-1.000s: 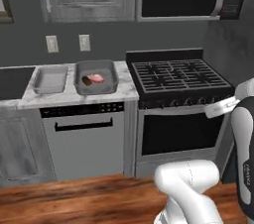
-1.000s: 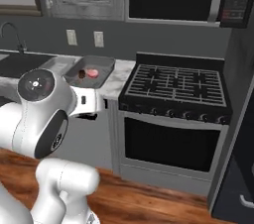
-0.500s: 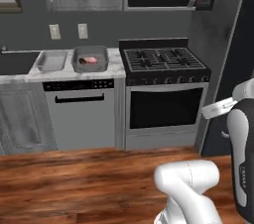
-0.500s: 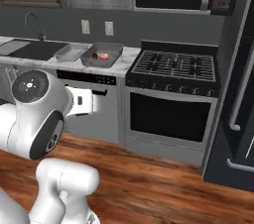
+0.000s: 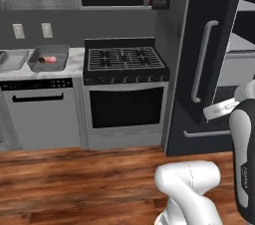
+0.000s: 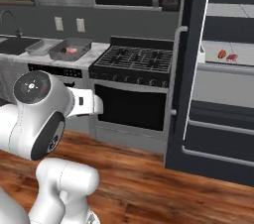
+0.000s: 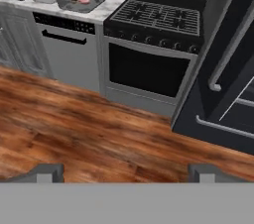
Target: Place one sweet potato and one steak in each tupperware on the nearby counter, to pack two identical lunches.
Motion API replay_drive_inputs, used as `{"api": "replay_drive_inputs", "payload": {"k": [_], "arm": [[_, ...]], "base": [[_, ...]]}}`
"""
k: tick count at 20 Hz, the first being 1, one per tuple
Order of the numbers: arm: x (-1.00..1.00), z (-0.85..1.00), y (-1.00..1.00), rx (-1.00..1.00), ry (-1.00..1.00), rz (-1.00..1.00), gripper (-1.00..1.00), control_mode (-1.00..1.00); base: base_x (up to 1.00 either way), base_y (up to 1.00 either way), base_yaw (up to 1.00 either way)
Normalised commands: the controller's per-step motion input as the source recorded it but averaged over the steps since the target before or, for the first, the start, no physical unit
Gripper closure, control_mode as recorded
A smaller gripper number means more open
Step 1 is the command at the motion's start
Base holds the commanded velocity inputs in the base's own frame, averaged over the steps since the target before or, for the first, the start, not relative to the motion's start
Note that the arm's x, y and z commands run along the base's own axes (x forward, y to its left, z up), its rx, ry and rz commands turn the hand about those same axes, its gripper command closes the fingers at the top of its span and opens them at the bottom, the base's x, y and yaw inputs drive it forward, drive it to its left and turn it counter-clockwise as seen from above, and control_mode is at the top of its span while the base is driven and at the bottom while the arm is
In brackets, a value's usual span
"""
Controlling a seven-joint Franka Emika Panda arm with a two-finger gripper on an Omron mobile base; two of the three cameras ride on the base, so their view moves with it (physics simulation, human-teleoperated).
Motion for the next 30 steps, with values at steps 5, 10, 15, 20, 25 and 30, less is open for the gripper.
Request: {"api": "replay_drive_inputs", "payload": {"k": [5, 10, 15, 20, 25, 30], "arm": [[0.0, 0.0, 0.0, 0.0, 0.0, 0.0, -1.0, 1.0], [0.0, 0.0, 0.0, 0.0, 0.0, 0.0, -1.0, 1.0], [0.0, 0.0, 0.0, 0.0, 0.0, 0.0, -1.0, 1.0], [0.0, 0.0, 0.0, 0.0, 0.0, 0.0, -1.0, 1.0], [0.0, 0.0, 0.0, 0.0, 0.0, 0.0, -1.0, 1.0], [0.0, 0.0, 0.0, 0.0, 0.0, 0.0, -1.0, 1.0]], "base": [[-0.02, -1.0, 0.0], [0.0, -1.0, 0.0], [0.01, -0.93, 0.0], [0.07, -0.76, 0.0], [0.34, -0.24, 0.0], [0.48, 0.0, 0.0]]}}
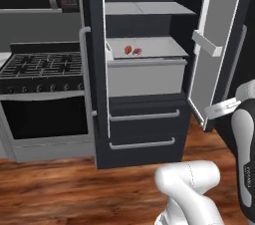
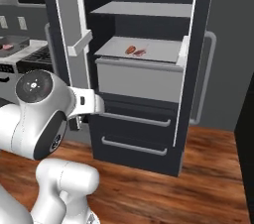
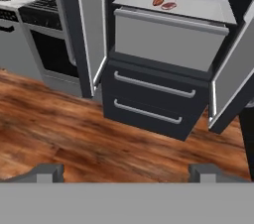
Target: Place one sweet potato and one steak in each tupperware on the nearby counter, to pack two identical lunches.
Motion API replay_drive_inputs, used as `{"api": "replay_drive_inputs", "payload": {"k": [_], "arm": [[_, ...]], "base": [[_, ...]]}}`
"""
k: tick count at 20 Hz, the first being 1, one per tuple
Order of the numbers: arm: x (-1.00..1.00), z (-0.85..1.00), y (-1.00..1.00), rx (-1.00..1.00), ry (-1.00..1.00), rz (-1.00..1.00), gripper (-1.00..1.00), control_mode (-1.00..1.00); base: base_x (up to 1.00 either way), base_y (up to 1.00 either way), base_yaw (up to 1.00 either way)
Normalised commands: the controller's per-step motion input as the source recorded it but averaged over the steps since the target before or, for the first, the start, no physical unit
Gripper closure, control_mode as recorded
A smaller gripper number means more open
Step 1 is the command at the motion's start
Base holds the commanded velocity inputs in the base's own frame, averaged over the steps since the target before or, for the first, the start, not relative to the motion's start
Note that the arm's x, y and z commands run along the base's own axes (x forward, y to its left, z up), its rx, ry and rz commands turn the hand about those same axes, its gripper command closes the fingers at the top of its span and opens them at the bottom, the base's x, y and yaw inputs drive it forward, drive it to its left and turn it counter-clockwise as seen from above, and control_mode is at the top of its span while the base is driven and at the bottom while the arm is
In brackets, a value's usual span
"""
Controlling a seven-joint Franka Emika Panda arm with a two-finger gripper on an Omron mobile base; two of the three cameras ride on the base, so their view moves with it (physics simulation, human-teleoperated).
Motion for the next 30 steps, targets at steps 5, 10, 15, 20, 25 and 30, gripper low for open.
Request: {"api": "replay_drive_inputs", "payload": {"k": [5, 10, 15, 20, 25, 30], "arm": [[0.0, 0.0, 0.0, 0.0, 0.0, 0.0, -1.0, 1.0], [0.0, 0.0, 0.0, 0.0, 0.0, 0.0, -1.0, 1.0], [0.0, 0.0, 0.0, 0.0, 0.0, 0.0, -1.0, 1.0], [0.0, 0.0, 0.0, 0.0, 0.0, 0.0, -1.0, 1.0], [0.0, 0.0, 0.0, 0.0, 0.0, 0.0, -1.0, 1.0], [0.0, 0.0, 0.0, 0.0, 0.0, 0.0, -1.0, 1.0]], "base": [[0.54, 0.0, 0.0], [0.55, 0.0, 0.0], [0.65, 0.0, 0.0], [0.63, 0.0, 0.0], [0.57, 0.0, 0.0], [0.52, 0.0, 0.0]]}}
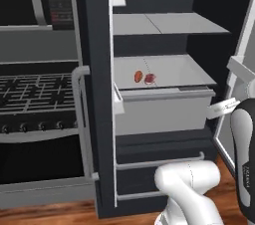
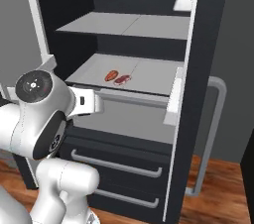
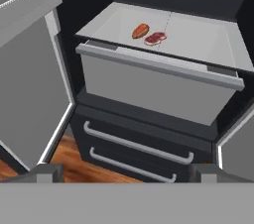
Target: Place one sweet potato and one steak in each tupperware on the nearby counter, to pack two identical lunches.
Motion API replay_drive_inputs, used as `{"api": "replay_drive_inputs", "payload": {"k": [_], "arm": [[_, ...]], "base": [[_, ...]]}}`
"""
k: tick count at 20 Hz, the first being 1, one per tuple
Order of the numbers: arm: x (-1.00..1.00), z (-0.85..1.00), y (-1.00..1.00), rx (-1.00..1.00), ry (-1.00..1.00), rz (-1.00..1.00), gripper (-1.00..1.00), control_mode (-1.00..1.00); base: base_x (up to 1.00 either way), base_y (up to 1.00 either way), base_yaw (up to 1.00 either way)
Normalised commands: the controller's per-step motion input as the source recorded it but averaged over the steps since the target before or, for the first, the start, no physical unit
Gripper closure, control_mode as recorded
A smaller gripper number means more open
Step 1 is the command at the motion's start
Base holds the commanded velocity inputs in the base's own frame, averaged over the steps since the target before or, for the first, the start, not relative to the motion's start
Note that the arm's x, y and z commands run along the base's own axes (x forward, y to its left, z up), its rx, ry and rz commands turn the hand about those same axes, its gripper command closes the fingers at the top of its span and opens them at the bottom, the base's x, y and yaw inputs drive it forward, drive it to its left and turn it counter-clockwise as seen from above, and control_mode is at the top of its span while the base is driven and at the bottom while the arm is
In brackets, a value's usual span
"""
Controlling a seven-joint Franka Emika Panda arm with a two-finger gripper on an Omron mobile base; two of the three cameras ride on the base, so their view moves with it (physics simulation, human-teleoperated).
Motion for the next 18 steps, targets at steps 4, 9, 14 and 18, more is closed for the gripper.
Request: {"api": "replay_drive_inputs", "payload": {"k": [4, 9, 14, 18], "arm": [[0.0, 0.0, 0.0, 0.0, 0.0, 0.0, -1.0, 1.0], [0.0, 0.0, 0.0, 0.0, 0.0, 0.0, -1.0, 1.0], [0.0, 0.0, 0.0, 0.0, 0.0, 0.0, -1.0, 1.0], [0.0, 0.0, 0.0, 0.0, 0.0, 0.0, -1.0, 1.0]], "base": [[0.5, 0.0, 0.0], [0.5, 0.0, 0.0], [0.49, 0.0, 0.0], [0.46, 0.0, 0.0]]}}
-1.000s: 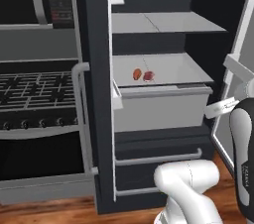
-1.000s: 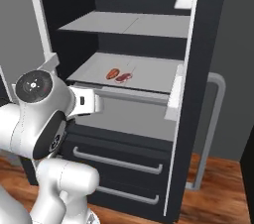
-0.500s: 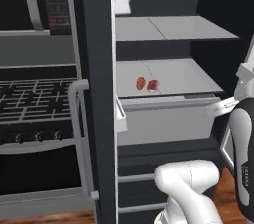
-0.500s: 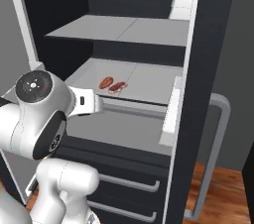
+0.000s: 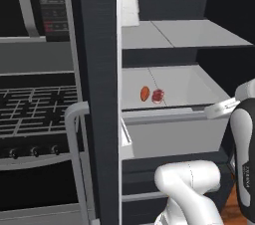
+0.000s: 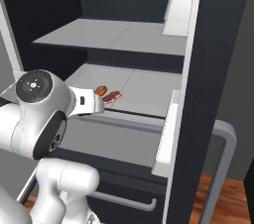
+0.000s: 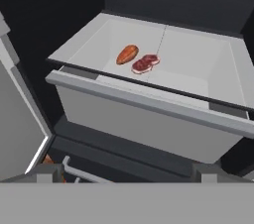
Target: Place one sweet potato and one steak in each tupperware on the nearby counter, to pack two identical lunches.
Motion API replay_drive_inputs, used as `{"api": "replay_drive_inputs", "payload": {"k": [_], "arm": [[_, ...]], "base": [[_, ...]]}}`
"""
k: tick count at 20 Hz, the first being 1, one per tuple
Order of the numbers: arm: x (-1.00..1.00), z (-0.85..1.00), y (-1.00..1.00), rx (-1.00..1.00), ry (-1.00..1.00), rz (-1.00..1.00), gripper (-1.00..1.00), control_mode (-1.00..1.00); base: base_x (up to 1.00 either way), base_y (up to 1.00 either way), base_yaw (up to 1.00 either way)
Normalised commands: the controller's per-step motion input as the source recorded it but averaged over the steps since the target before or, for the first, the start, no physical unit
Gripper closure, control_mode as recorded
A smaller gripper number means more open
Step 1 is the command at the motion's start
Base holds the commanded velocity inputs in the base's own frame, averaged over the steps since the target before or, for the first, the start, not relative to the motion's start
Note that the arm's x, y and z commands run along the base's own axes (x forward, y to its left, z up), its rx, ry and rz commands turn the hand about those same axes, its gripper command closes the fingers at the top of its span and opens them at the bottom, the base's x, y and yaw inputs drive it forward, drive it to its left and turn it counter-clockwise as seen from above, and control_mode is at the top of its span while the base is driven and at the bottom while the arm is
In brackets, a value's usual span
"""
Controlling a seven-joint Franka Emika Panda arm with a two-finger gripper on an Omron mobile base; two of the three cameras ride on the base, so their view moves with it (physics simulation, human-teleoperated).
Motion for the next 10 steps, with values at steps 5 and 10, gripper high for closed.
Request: {"api": "replay_drive_inputs", "payload": {"k": [5, 10], "arm": [[0.02, -0.04, 0.0, 0.0, 0.0, 0.0, -1.0, -1.0], [0.08, -0.28, 0.0, 0.0, 0.0, 0.0, -1.0, -1.0]], "base": [[0.27, 0.0, 0.0], [0.0, 0.0, 0.0]]}}
